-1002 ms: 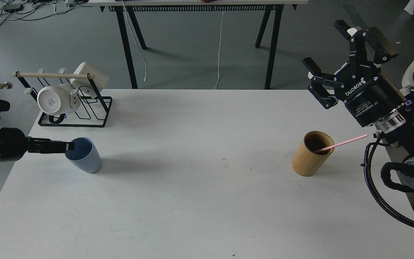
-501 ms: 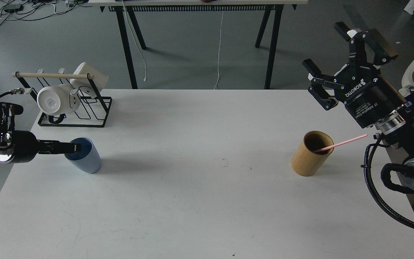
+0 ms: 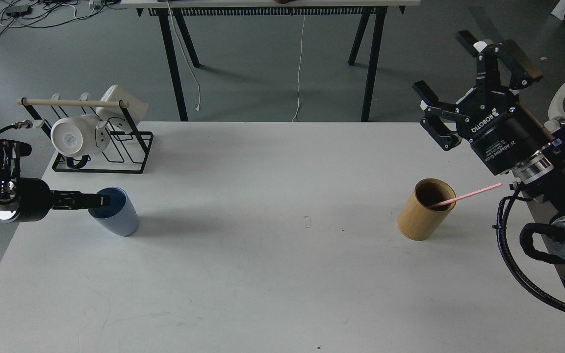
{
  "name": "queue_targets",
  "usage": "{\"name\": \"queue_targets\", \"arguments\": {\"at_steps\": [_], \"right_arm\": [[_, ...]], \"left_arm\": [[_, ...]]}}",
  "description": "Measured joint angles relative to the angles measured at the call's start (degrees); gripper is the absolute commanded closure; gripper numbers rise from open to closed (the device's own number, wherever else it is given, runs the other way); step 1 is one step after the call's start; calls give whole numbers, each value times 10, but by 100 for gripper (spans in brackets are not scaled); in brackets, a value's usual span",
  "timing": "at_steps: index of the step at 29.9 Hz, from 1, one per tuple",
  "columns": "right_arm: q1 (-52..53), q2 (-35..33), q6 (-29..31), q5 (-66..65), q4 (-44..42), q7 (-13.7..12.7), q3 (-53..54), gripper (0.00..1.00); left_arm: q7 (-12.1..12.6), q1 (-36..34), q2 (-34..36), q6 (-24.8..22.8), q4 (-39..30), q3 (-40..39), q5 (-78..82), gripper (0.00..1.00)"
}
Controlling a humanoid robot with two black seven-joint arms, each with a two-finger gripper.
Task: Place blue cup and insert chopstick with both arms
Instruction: 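Close the left gripper on the light blue cup's rim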
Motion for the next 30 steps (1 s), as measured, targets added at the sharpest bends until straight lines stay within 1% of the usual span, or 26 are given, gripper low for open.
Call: {"name": "queue_targets", "arguments": {"at_steps": [5, 8, 15, 18, 21, 25, 26, 30], "right_arm": [[-3, 0, 0, 0, -1, 0, 0, 8], [-3, 0, 0, 0, -1, 0, 0, 8], [-7, 0, 0, 0, -1, 0, 0, 8], [-8, -1, 0, 0, 0, 0, 0, 8], [-9, -1, 0, 0, 0, 0, 0, 8], [-9, -1, 0, 0, 0, 0, 0, 8], [-9, -1, 0, 0, 0, 0, 0, 8], [-9, -1, 0, 0, 0, 0, 2, 8]], "left_arm": [[0, 4, 1, 0, 0, 1, 0, 39], [0, 5, 1, 0, 0, 1, 0, 52], [0, 5, 0, 0, -1, 5, 0, 57], [0, 5, 0, 0, 0, 5, 0, 63], [0, 5, -1, 0, 0, 5, 0, 73], [0, 6, -6, 0, 0, 5, 0, 92], [0, 6, -7, 0, 0, 5, 0, 94], [0, 7, -8, 0, 0, 5, 0, 96]]}}
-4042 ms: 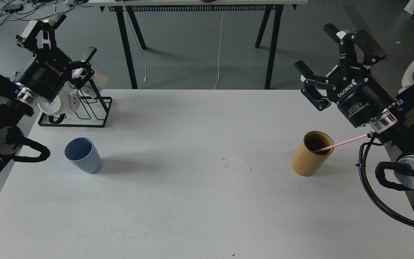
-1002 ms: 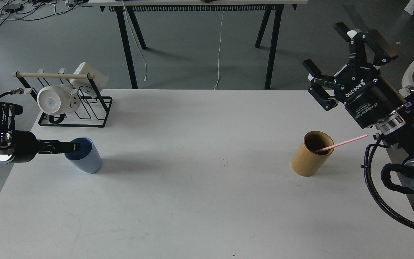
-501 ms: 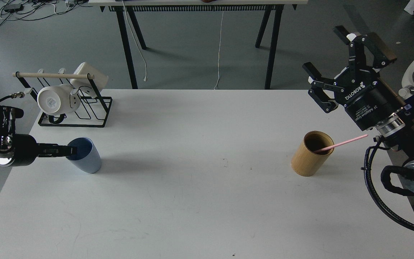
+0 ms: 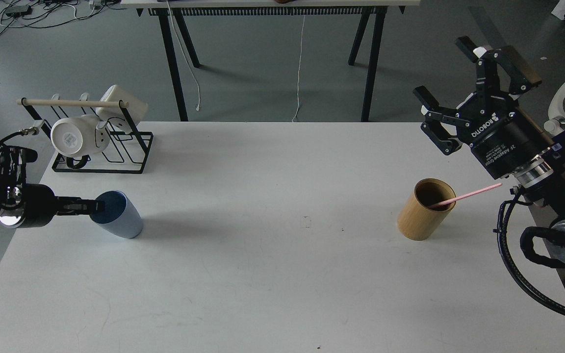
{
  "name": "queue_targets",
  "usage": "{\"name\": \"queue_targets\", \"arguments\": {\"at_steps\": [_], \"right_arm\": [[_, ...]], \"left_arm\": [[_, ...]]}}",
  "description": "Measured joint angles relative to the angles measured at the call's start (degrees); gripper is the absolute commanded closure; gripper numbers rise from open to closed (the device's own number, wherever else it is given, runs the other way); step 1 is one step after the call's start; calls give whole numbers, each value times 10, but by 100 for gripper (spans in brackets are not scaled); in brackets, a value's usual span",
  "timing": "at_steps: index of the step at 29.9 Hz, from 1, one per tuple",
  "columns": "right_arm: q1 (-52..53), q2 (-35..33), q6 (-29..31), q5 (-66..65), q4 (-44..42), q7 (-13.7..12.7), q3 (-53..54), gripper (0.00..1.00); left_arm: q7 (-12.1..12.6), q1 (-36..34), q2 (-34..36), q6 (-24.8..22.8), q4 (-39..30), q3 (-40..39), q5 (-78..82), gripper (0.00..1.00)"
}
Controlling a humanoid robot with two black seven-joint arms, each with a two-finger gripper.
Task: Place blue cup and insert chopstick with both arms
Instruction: 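Close the left gripper on the light blue cup's rim, then lift the blue cup with the left gripper and carry it toward table center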
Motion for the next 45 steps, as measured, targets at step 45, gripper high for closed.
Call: {"name": "queue_targets", "arguments": {"at_steps": [45], "right_arm": [[-2, -19, 3, 42, -109, 0, 63, 8]], "left_arm": [[0, -333, -435, 0, 156, 278, -1, 99]]}}
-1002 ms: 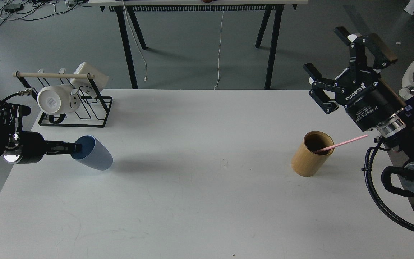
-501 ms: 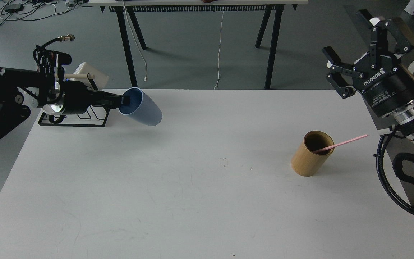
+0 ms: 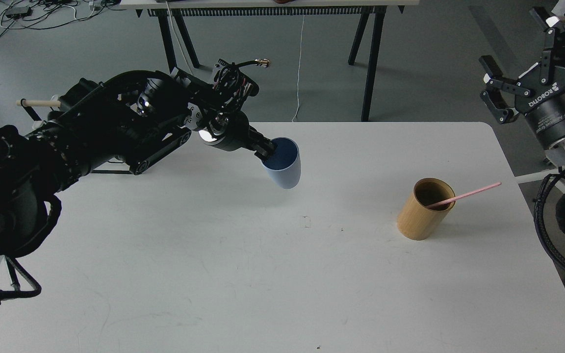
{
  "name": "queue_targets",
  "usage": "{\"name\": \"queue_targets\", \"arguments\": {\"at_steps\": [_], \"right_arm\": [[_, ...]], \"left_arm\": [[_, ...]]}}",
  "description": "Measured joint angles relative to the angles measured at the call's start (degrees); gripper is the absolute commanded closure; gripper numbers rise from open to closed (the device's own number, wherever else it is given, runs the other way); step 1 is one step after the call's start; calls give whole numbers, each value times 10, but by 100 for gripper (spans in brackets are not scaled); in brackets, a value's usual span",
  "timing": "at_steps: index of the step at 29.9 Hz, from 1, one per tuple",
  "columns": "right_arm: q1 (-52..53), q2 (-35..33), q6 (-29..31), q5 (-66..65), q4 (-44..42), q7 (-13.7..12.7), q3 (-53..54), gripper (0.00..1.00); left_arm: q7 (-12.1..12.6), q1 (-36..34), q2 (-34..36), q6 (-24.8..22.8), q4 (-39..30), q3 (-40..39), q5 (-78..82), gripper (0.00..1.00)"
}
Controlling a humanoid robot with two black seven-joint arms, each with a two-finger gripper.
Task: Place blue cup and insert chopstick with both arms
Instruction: 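Lift the blue cup with the left gripper and carry it toward table center, then lower the blue cup onto the table and open the left gripper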
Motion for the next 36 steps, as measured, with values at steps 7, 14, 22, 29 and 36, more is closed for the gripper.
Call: {"name": "queue_targets", "arguments": {"at_steps": [7, 14, 22, 29, 36], "right_arm": [[0, 0, 0, 0, -3, 0, 0, 8], [-3, 0, 0, 0, -3, 0, 0, 8], [-4, 0, 0, 0, -4, 0, 0, 8], [-4, 2, 0, 0, -4, 0, -2, 8], [-5, 2, 0, 0, -4, 0, -1, 8]], "left_arm": [[0, 2, -15, 0, -3, 16, 0, 99], [0, 2, -43, 0, -3, 16, -4, 99], [0, 17, -45, 0, 6, 41, -2, 99], [0, 31, -45, 0, 4, 49, -4, 99], [0, 34, -45, 0, 4, 48, -5, 93]]}}
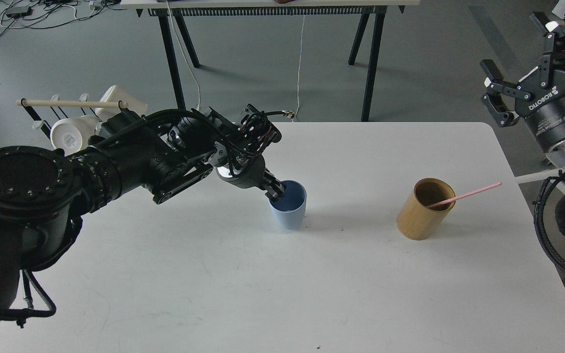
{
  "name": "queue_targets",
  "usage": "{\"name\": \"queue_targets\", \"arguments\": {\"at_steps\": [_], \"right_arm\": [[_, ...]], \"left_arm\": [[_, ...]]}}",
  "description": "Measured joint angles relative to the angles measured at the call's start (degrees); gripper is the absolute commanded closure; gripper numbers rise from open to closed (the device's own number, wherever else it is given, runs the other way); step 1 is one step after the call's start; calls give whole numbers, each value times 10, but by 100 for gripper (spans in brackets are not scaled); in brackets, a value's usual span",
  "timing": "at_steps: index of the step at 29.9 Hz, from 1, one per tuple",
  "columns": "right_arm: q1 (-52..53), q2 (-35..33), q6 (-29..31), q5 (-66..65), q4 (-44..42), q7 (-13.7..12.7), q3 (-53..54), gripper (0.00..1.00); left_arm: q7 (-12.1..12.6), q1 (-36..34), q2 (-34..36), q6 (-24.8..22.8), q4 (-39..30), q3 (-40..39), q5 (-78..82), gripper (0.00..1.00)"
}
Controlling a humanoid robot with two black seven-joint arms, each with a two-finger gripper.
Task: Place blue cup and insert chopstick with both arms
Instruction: 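Lower the blue cup onto the table and open the left gripper, then raise the left gripper away from the blue cup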
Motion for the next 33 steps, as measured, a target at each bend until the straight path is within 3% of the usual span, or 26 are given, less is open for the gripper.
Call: {"name": "queue_targets", "arguments": {"at_steps": [4, 9, 18, 23, 27, 33], "right_arm": [[-2, 0, 0, 0, 0, 0, 0, 8], [-3, 0, 0, 0, 0, 0, 0, 8], [-3, -1, 1, 0, 1, 0, 0, 8], [-3, -17, 0, -11, 3, 0, -1, 8], [7, -73, -12, -40, 3, 0, -2, 8], [24, -152, -77, -173, 7, 0, -8, 7]], "left_arm": [[0, 0, 0, 0, 0, 0, 1, 87], [0, 1, 0, 0, -1, -1, -2, 72], [0, 1, 0, 0, -2, -13, -75, 30], [0, -1, 21, 0, 3, -36, -116, 23], [0, 0, 62, 0, 13, -92, -216, 20], [0, 40, 130, 0, 7, -159, -410, 15]]}}
